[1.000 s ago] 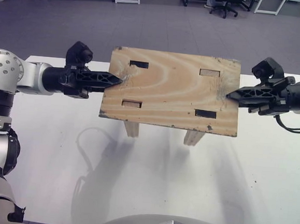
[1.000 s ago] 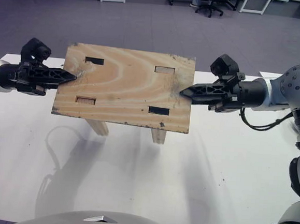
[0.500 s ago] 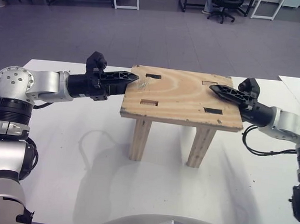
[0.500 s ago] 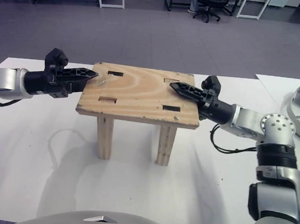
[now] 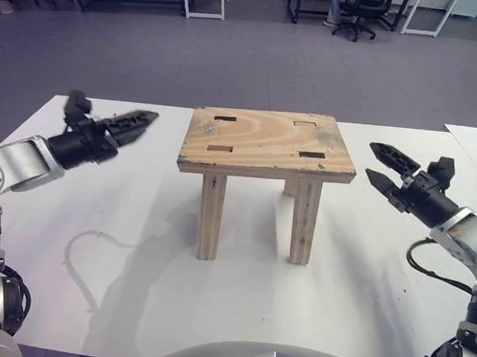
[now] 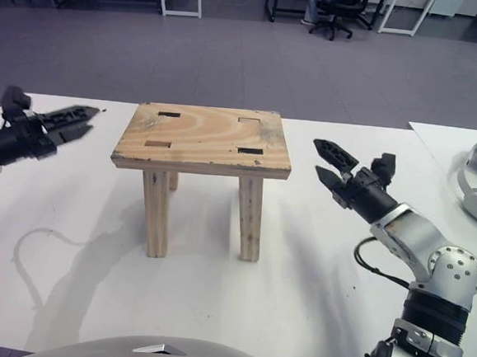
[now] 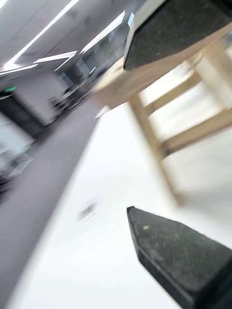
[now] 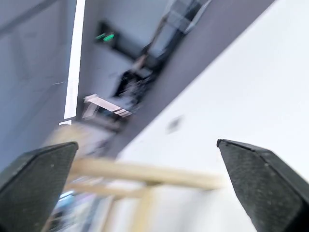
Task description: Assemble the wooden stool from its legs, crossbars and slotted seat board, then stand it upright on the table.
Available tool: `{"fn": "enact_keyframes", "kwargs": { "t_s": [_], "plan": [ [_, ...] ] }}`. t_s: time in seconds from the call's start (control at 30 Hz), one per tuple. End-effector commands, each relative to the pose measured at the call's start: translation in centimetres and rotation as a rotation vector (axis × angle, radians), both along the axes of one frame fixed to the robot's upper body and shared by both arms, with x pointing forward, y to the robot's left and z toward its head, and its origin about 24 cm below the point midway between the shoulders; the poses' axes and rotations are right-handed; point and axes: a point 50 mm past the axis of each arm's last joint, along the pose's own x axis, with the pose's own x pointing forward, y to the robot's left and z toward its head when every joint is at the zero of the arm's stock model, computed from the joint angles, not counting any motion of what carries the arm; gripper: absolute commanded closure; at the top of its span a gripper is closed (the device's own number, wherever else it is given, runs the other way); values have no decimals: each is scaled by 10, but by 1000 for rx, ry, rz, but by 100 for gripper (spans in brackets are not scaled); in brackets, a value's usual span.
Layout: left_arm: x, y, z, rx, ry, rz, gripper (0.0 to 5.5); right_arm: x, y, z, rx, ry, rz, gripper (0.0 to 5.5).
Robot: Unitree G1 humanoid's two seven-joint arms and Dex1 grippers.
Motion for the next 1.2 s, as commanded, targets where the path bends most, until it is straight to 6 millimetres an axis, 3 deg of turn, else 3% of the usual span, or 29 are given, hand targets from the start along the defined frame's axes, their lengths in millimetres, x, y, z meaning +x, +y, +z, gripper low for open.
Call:
{"fn": "enact_keyframes", "kwargs": {
  "t_s": [0.03, 0.13, 0.33, 0.6, 0.77, 0.87, 1.07, 1.2],
  "plan": [
    [2, -5, -69, 421, -107, 214, 34, 28, -10, -49, -686, -47, -185, 10],
    [-8, -3, -106, 621, -111, 320, 34, 41, -9, -76, -849, -31, -227, 10],
    [-17, 14, -138, 723, -56, 504, 34, 49, -18, -104, -941, 31, -346, 10],
    [-12, 27, -130, 744, -117, 605, 34, 64, -4, -102, -1032, -47, -349, 10],
    [-9, 31, -123, 768, -161, 633, 34, 57, -1, -113, -1037, -23, -363, 10],
    [-10, 37, -124, 769, -145, 667, 34, 56, -3, -120, -946, 48, -407, 10],
    [-12, 34, -125, 739, -147, 727, 34, 61, -10, -111, -959, 29, -421, 10],
    [-12, 25, -118, 721, -206, 790, 34, 66, -16, -100, -921, 15, -323, 10]
  ]
}}
